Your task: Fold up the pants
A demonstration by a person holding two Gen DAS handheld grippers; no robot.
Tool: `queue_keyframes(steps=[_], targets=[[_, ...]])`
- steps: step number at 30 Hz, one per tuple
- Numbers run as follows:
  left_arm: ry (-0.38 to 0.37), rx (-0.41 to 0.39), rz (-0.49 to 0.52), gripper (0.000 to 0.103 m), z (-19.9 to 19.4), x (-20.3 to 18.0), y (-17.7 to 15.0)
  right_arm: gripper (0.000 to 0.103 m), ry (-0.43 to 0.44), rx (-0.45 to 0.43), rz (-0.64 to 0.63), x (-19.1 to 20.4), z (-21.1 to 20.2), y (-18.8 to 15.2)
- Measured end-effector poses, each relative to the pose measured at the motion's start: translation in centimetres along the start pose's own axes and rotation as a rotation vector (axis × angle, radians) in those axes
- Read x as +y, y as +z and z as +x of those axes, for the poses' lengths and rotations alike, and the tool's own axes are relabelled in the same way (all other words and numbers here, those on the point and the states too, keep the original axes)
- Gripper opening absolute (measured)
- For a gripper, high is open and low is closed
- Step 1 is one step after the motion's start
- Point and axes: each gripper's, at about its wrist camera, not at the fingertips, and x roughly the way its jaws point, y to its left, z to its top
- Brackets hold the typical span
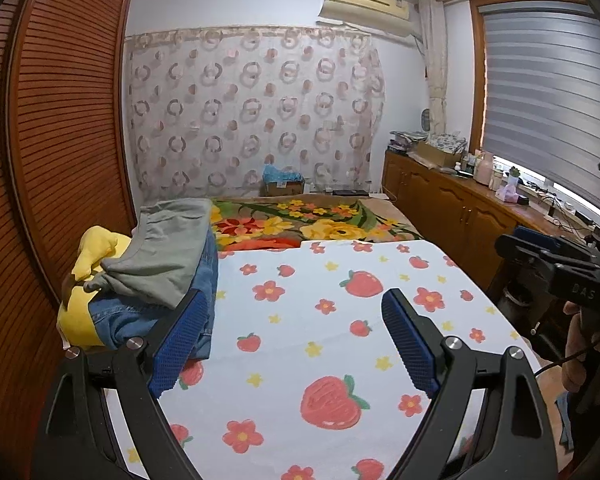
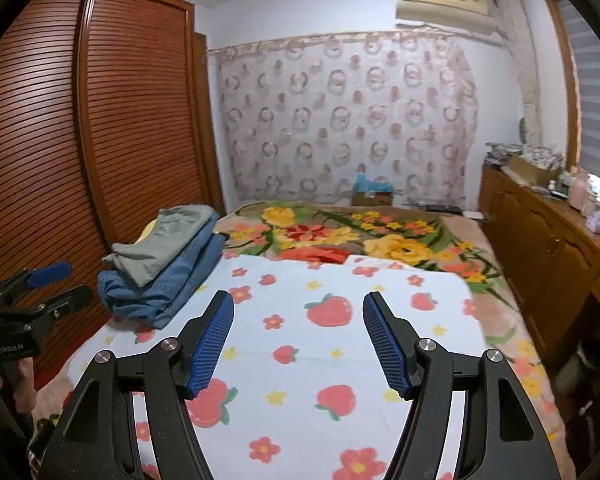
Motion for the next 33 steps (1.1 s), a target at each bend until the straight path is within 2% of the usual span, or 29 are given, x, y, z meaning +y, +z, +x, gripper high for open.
queue_keyframes(steps=[9, 17, 33], targets=[[-0.013, -0.045, 0.031, 0.089, -1.9, -1.5, 1.4, 0.069, -0.047, -0.042, 0.015, 1.0, -2.5, -0.7], [0.004, -0.069, 0.016, 0.089, -3.0, -1.2, 1.9, 0.069, -0.059, -0.061, 0.012, 2.0, -3.0, -1.5], [0.019, -0.076, 0.012, 0.089, -3.6, -1.1, 1.6, 0.069, -0.061, -0.073, 0.005, 1.0, -2.7, -1.9]])
